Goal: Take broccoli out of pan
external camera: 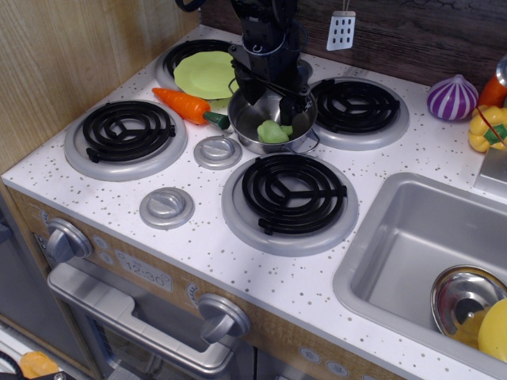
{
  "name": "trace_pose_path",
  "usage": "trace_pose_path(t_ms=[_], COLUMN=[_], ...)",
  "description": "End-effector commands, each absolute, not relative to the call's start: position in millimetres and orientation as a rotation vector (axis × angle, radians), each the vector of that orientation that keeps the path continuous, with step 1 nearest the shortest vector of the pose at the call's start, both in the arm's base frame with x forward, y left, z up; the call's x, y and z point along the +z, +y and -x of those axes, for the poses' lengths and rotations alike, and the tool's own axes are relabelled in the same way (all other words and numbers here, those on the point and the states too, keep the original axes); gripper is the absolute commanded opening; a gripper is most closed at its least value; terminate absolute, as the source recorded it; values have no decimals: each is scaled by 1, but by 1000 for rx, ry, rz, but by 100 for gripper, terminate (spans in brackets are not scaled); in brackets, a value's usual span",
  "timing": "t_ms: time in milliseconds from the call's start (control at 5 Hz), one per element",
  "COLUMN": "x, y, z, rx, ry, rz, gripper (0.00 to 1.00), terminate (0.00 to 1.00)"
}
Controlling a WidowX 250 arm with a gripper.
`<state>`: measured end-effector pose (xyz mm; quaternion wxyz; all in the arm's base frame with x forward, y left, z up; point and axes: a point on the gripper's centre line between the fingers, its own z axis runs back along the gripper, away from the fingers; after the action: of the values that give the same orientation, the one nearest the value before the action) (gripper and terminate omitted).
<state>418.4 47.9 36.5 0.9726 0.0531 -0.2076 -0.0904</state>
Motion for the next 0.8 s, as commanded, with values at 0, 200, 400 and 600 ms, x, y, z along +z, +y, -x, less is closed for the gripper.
trace_pose_path(t_ms=[0, 200, 400, 600], x=[65, 67, 57, 49], y=[44, 43, 44, 51], z=[-423, -420, -416, -415], rx=[-179, -176, -177, -181], ry=[-472, -464, -459, -459], rz=[-132, -130, -120, -130], gripper=[100, 100, 100, 100], terminate=[0, 0, 0, 0])
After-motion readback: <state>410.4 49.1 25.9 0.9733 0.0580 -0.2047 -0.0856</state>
